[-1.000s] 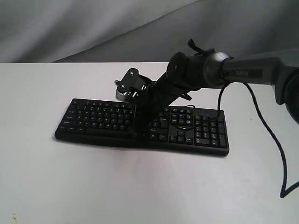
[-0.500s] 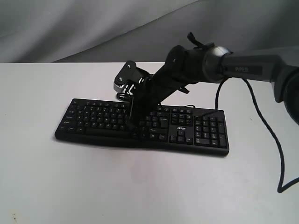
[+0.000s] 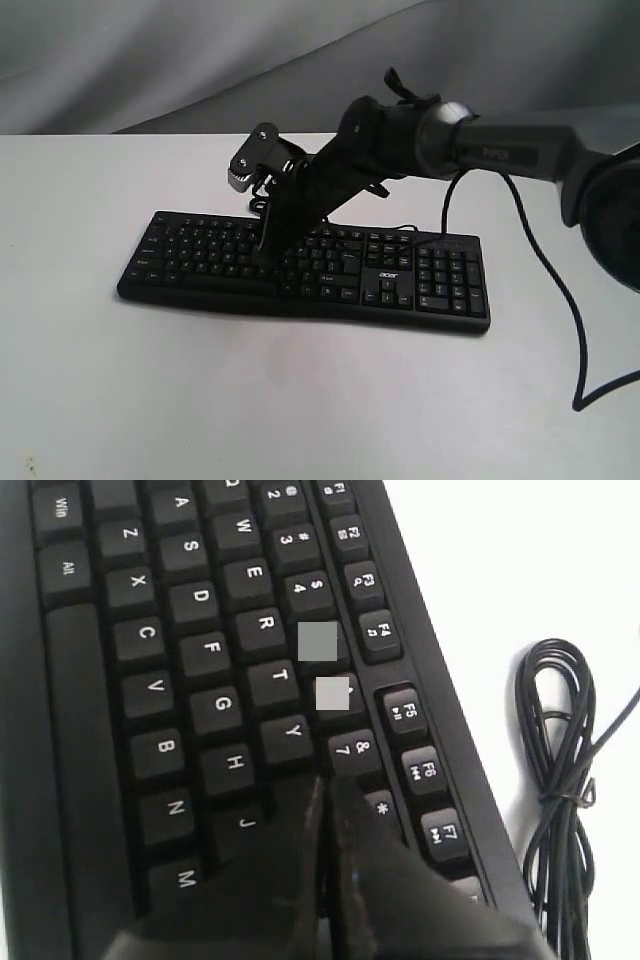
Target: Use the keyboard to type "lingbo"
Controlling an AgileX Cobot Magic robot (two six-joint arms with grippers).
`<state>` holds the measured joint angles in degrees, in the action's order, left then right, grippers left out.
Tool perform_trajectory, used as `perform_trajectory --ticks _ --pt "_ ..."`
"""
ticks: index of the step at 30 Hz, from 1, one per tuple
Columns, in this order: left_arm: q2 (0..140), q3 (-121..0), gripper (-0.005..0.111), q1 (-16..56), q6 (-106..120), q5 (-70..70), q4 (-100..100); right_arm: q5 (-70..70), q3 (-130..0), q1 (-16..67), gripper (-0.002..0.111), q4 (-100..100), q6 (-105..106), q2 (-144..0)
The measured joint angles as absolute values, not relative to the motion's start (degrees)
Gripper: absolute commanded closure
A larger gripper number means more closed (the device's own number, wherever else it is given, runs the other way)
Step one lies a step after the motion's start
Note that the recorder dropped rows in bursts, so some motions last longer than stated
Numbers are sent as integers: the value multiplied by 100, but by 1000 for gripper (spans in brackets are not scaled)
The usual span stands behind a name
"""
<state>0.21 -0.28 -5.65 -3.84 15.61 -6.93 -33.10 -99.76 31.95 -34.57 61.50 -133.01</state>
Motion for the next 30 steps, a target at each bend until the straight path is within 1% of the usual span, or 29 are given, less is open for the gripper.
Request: perform_trajectory --ticks 30 --pt "21 -28 106 -565 -384 1561 -693 -3272 -9976 3195 108 -3482 6127 -13450"
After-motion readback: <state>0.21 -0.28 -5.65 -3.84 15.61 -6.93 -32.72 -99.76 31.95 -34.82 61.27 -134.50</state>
